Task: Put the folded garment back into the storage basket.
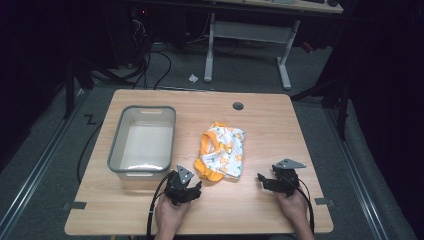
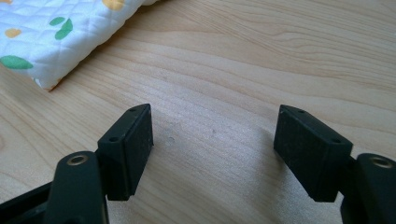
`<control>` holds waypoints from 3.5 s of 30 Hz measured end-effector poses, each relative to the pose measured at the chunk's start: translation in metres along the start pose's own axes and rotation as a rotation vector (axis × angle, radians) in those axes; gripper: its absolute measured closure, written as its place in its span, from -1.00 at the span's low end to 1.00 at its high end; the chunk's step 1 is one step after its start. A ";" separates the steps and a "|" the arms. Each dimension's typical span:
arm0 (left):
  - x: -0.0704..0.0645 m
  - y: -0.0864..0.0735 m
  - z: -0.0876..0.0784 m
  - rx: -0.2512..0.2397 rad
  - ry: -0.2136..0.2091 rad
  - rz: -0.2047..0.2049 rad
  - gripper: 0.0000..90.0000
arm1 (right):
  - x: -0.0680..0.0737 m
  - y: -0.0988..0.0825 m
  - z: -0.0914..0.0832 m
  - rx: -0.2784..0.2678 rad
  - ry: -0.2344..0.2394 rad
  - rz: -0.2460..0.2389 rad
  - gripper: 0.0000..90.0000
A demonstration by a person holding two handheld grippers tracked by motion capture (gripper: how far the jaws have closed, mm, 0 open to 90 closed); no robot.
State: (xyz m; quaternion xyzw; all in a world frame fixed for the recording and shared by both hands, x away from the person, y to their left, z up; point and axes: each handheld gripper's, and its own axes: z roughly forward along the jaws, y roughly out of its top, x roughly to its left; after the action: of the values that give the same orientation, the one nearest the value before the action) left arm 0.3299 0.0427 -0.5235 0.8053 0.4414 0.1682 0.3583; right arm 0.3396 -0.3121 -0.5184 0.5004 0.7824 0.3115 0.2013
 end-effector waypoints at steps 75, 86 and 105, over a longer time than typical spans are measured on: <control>-0.008 0.075 -0.013 -0.052 -0.093 0.007 -0.30 | 0.000 0.000 0.000 -0.001 0.001 0.000 -0.36; -0.008 0.092 -0.004 -0.039 -0.071 0.025 -0.33 | 0.000 0.000 0.000 -0.001 0.002 -0.002 -0.37; 0.005 0.114 0.041 0.013 -0.081 -0.059 -0.45 | 0.000 0.000 0.000 0.000 0.000 0.001 -0.36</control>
State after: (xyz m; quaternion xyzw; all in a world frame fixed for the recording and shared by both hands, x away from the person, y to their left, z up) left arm 0.4238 -0.0106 -0.4693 0.8004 0.4511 0.1222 0.3753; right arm 0.3401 -0.3119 -0.5183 0.5007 0.7821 0.3116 0.2013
